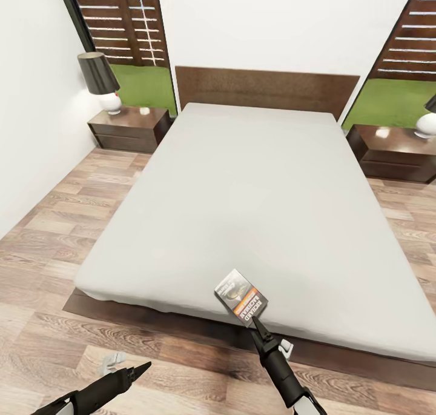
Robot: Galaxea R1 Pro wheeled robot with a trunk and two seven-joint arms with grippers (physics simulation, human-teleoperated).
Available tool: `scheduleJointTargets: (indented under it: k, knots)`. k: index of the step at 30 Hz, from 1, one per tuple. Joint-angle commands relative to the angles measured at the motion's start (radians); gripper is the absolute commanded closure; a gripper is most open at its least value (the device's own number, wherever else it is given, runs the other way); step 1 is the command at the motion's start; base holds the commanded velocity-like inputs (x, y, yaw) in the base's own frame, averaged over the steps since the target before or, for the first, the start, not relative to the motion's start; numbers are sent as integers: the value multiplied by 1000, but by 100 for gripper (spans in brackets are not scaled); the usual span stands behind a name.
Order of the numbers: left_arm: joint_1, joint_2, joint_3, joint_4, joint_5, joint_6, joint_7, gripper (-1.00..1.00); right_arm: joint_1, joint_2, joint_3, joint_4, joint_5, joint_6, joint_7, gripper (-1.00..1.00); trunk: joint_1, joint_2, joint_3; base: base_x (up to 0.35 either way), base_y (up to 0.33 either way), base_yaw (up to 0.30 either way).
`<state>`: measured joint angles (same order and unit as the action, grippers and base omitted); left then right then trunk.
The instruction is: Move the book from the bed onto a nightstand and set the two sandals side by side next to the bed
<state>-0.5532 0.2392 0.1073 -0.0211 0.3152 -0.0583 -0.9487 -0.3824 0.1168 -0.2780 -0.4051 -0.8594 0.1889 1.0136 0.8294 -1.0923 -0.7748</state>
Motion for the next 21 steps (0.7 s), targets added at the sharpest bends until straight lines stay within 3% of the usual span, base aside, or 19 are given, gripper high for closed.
scheduleJointTargets:
  k: [1,21]
  knots:
    - [-1,0,8,1,-8,-6,-2,-100,-1,0,-3,0,-6,10,3,-100,4,-8,-4,0,0,0]
    - [-1,0,7,1,-8,-5,-2,-100,0,0,-3,0,-6,18,2,-100,81,-148,-67,0,0,0]
